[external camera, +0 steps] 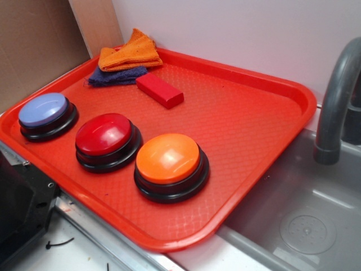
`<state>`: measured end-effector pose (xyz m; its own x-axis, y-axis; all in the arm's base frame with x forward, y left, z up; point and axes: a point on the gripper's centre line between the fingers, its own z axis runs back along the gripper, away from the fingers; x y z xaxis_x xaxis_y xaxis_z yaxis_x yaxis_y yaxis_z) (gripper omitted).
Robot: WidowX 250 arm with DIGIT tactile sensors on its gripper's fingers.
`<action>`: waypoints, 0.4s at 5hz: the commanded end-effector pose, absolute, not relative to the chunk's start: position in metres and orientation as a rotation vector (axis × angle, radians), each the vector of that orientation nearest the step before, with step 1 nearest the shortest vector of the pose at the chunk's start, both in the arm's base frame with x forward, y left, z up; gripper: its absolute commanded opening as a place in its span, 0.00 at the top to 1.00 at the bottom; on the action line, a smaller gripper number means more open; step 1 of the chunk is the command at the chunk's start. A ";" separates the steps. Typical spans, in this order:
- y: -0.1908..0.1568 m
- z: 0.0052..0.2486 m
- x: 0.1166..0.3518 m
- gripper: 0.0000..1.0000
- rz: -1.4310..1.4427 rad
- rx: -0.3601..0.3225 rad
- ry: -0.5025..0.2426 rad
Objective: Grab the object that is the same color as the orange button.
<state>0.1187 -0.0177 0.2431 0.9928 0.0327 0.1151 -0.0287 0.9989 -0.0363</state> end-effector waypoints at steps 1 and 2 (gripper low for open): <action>-0.018 0.243 0.119 0.00 0.031 -0.035 -0.116; -0.001 0.236 0.140 0.00 0.098 -0.024 -0.172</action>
<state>0.1377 -0.0017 0.2321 0.9831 0.1061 0.1492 -0.1031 0.9943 -0.0278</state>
